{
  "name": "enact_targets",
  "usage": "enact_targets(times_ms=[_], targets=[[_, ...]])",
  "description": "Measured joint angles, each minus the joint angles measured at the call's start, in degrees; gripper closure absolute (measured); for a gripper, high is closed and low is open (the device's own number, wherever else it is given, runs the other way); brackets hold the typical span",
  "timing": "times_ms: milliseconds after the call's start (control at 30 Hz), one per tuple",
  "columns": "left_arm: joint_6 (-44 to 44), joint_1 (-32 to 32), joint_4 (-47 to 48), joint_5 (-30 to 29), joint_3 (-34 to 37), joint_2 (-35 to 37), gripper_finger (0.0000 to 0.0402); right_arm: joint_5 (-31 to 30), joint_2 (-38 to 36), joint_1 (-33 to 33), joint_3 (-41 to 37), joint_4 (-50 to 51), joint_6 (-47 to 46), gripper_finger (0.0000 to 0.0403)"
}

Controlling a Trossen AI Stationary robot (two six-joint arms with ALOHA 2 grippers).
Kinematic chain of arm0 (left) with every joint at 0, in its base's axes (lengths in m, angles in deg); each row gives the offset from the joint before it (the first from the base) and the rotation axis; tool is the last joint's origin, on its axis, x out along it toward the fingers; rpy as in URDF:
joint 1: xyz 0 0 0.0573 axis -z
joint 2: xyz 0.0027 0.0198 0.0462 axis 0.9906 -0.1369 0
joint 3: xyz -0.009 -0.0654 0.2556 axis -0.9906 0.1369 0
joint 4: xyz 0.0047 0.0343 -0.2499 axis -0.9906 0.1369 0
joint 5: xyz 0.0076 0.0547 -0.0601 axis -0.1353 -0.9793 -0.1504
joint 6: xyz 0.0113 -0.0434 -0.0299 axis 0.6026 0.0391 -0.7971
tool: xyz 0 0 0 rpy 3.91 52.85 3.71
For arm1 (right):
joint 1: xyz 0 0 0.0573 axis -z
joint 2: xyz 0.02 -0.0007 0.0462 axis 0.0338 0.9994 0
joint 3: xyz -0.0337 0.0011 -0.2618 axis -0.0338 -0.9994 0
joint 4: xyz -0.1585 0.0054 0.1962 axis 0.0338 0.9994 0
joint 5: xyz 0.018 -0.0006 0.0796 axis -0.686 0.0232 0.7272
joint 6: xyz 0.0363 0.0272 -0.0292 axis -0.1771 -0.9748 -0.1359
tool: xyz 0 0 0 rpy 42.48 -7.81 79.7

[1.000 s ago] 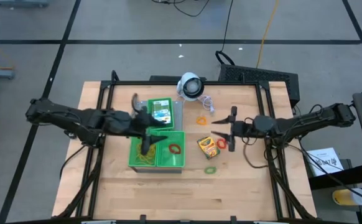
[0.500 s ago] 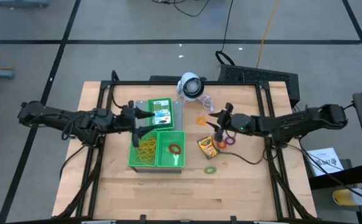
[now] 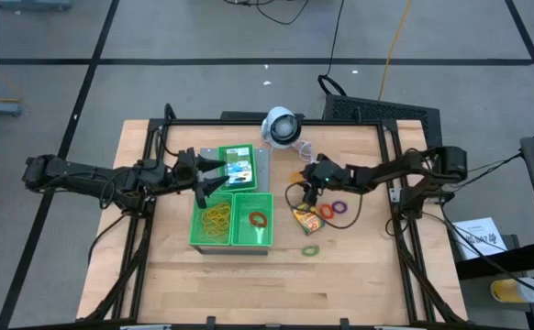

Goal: Pick & Place Office Desk Supplies
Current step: Put the yellow spring keychain into the bottom right basket on the shelf

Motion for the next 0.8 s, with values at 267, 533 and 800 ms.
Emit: enact_targets(times_ms=[267, 533, 800], targets=[[-0.34, -0.27, 0.17, 0.06, 0.00, 0.00, 0.0136, 4.62, 7.01, 1.41, 4.35, 2.32, 0.10, 0.0205], [-0.67, -0.27, 0.57, 0.08, 0.00, -0.02, 0.0143, 4.28, 8.33, 1.53, 4.89, 11.01, -2.24, 0.0244], [-1.87, -0.27, 0.59, 0.10, 0.00, -0.02, 0.0136, 4.31, 8.44, 1.42, 4.76, 17.40, -5.49, 0.0316]])
